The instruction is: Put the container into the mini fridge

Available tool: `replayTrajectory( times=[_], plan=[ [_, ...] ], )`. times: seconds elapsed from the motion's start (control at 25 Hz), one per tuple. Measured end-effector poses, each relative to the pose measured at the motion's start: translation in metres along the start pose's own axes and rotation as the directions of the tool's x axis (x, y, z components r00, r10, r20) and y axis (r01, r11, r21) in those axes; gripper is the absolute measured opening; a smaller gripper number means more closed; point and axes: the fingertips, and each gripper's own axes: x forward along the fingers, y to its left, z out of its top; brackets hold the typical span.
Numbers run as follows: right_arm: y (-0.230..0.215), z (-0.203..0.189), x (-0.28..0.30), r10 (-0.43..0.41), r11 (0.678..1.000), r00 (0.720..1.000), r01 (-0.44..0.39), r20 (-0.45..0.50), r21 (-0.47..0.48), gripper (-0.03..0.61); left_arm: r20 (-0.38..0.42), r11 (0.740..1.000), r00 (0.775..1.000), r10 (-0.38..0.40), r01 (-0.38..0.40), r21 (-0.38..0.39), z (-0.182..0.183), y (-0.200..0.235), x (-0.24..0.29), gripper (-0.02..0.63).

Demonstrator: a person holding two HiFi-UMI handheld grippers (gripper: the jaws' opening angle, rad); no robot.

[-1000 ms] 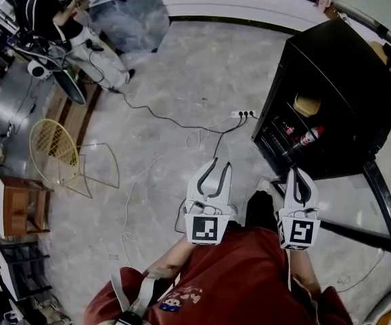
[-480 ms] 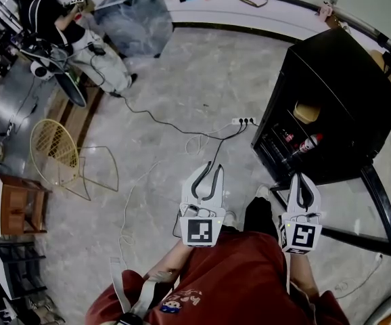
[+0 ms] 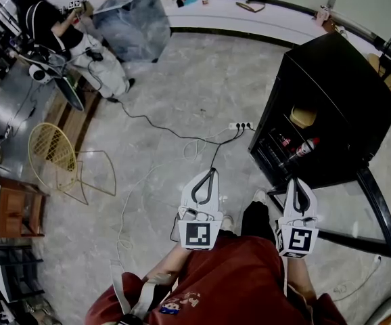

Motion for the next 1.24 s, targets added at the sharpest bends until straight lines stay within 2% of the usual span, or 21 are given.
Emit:
replayTrajectory(
  times=[0.28,0.76,1.24],
  plan=[
    [0.003,0.007,-0.005,0.005,0.999,1.0,-0.005,0.014,-0.035,-0.002,0.001,1.0,1.0,-0.009,0.009,-0.009,-0.001,-0.003,0.001,0.006],
    [0.002,0.001,-0.002,0.005,1.0,1.0,-0.005,-0.007,-0.011,-0.002,-0.024,1.0,1.0,-0.017,0.017,-0.007,-0.008,-0.003,0.003,0.006],
    [0.009,0.0,-0.003,0.013,1.0,1.0,-0.013,-0.018,-0.007,-0.002,-0.008,1.0,1.0,-0.017,0.017,-0.025,-0.009,-0.002,-0.003,0.006]
  ],
)
